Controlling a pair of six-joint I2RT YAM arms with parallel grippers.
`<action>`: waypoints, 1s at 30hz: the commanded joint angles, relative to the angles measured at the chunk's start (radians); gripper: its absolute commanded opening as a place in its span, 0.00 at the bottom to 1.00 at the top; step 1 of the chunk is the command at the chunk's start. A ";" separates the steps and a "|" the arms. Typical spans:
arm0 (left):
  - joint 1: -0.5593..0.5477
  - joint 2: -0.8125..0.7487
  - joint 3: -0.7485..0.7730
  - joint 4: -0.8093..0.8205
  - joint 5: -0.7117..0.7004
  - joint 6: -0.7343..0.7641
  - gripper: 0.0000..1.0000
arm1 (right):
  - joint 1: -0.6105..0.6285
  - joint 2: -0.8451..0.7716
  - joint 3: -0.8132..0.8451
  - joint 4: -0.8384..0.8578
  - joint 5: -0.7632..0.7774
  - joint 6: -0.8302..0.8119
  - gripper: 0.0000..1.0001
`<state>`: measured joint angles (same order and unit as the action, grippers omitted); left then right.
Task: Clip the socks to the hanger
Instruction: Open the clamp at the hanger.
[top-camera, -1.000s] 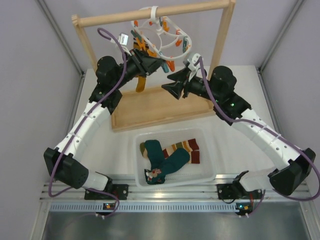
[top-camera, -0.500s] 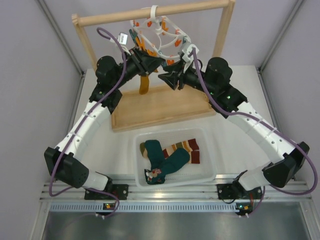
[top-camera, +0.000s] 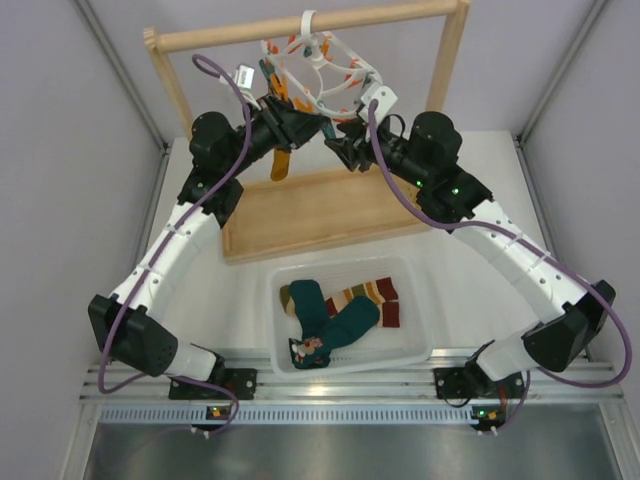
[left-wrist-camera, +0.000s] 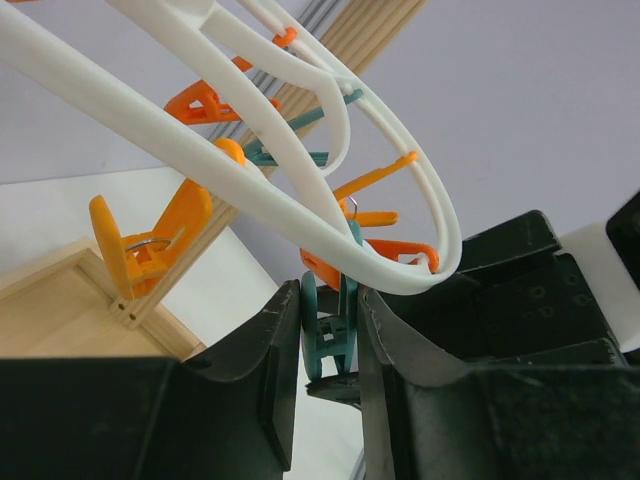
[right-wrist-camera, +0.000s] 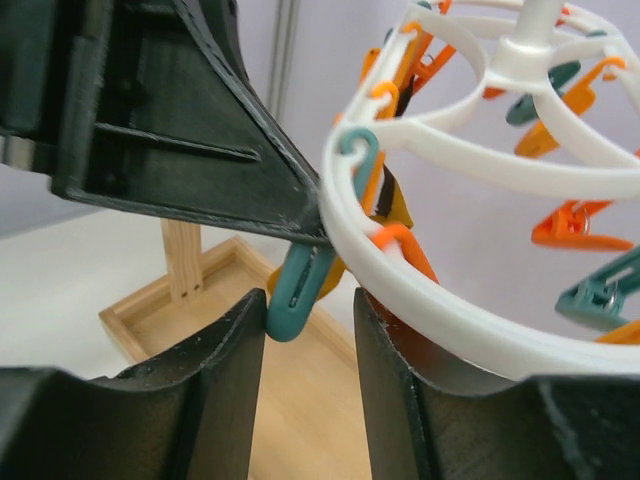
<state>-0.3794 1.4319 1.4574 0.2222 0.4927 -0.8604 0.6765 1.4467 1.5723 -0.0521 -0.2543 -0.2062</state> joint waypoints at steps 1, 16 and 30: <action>0.011 -0.031 0.023 0.134 -0.014 -0.011 0.00 | -0.023 -0.012 -0.006 0.005 0.055 -0.035 0.41; 0.010 -0.016 0.026 0.129 0.001 -0.012 0.00 | -0.006 0.053 0.075 0.026 -0.014 -0.030 0.41; 0.004 -0.021 0.023 0.075 -0.026 0.049 0.00 | 0.008 0.067 0.114 0.046 -0.014 -0.004 0.38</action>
<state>-0.3740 1.4315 1.4574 0.2535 0.4778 -0.8406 0.6758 1.5146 1.6264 -0.0708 -0.2592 -0.2241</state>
